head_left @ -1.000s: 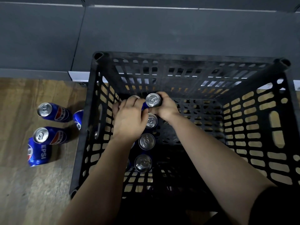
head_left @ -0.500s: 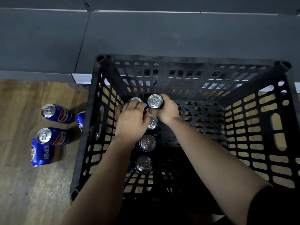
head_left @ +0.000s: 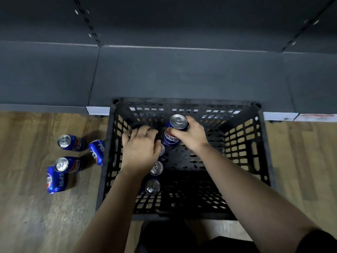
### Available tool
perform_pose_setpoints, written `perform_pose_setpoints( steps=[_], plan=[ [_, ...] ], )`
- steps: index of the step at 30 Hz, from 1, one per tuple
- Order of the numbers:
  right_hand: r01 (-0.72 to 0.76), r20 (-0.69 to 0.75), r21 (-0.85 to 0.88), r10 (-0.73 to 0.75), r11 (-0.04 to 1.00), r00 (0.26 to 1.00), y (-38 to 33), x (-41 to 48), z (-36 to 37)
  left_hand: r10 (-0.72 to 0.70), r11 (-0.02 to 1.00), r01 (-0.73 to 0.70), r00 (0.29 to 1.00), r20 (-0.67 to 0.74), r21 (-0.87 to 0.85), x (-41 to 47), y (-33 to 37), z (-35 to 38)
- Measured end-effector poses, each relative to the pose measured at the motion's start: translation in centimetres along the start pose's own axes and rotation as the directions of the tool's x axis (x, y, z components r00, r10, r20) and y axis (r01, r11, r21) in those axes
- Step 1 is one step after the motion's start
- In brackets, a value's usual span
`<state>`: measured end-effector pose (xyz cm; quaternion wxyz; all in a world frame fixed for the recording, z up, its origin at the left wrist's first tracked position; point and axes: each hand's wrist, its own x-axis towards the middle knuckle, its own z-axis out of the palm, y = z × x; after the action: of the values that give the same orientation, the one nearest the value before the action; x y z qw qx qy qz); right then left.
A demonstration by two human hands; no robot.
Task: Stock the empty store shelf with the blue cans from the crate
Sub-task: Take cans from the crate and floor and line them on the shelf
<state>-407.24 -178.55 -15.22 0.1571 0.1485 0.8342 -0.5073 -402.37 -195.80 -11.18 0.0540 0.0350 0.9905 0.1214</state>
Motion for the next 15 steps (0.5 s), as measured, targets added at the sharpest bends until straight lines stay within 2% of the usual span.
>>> perform_pose_setpoints(
  steps=[4, 15],
  plan=[
    [0.023, 0.014, 0.015, -0.023, 1.000, 1.000, -6.5, -3.7, -4.0, 0.017, 1.000, -0.018, 1.000, -0.005, -0.006, -0.6, 2.4, -7.5],
    [0.162, -0.020, 0.070, -0.161, 0.984, 0.987, -31.9, -13.7, -19.8, 0.132, 0.991, -0.130, 0.978, -0.161, 0.020, 0.6, 10.6, -35.5]
  ],
)
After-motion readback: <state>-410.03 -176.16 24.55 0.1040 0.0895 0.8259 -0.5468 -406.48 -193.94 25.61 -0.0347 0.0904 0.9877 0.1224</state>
